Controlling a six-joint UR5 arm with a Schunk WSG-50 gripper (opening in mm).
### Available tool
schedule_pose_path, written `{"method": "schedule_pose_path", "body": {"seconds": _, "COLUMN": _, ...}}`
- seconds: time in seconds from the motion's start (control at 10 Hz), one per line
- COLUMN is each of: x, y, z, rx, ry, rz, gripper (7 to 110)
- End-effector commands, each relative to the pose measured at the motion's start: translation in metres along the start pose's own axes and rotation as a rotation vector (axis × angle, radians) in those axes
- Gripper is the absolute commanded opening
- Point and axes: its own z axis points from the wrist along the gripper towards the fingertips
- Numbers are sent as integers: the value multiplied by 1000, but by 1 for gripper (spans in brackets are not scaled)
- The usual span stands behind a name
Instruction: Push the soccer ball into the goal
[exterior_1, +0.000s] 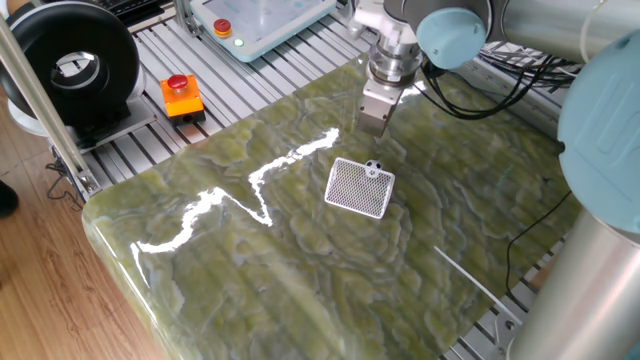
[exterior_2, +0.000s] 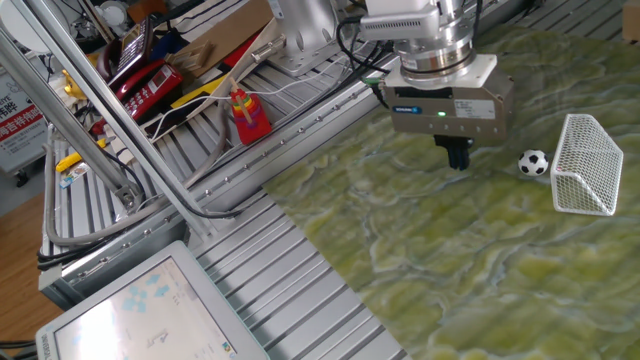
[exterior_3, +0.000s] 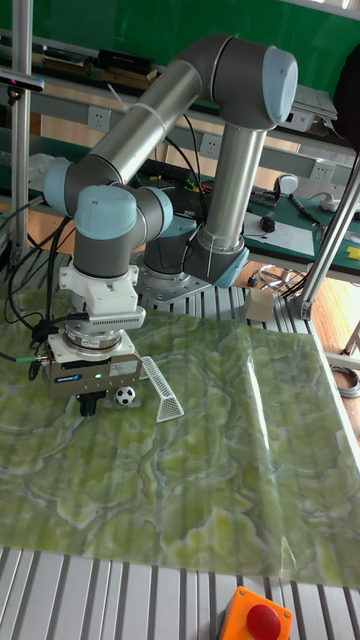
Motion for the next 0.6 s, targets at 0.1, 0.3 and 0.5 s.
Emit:
{"method": "schedule_pose_path", "body": {"seconds": 0.1, "x": -2, "y": 20, "z": 3, "rx": -52, "ry": 9, "rz": 43, "gripper": 7}}
{"method": "schedule_pose_path", "body": {"seconds": 0.3, "x": -4, "y": 23, "z": 4, "rx": -48, "ry": 13, "rz": 57, "gripper": 7}}
{"method": "schedule_pose_path", "body": {"seconds": 0.5, "x": -6, "y": 29, "z": 6, "rx": -47, "ry": 17, "rz": 73, "gripper": 7}}
